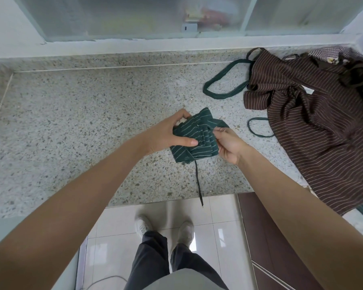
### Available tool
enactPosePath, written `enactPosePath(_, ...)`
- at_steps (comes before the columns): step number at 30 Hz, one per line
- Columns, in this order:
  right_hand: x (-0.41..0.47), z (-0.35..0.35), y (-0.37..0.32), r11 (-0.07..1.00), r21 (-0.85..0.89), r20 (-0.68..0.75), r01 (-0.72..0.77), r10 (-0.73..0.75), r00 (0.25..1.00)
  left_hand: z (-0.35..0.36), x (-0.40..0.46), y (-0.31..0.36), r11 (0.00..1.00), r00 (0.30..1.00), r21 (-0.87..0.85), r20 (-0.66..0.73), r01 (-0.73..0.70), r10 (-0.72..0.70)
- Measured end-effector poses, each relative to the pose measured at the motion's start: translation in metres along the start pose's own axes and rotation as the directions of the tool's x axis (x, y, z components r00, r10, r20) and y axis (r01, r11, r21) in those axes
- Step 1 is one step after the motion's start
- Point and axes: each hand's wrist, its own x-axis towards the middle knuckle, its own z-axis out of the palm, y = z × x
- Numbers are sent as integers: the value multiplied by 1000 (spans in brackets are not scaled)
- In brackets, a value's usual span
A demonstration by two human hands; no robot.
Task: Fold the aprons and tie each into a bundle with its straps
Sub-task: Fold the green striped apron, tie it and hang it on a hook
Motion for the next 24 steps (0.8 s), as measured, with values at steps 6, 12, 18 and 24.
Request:
enactPosePath(6,-3,-2,6,992,-73,7,-103,103,995,-1,-1,-1,998,999,-55,38,29,-27)
enactPosePath(12,-5,10,-1,985,-170,52,-22,31,998,6,3,-5,989,985,-22,101,145,-142)
enactPosePath(18,-4,8,4,991,-99,36,90,-87,996,1,9,-6,959,959,118,88,257,-268)
enactPosePath(24,-2,11,6,952,-186,-8,244,-249,968,0,13,-4,960,960,79,67,267,-273)
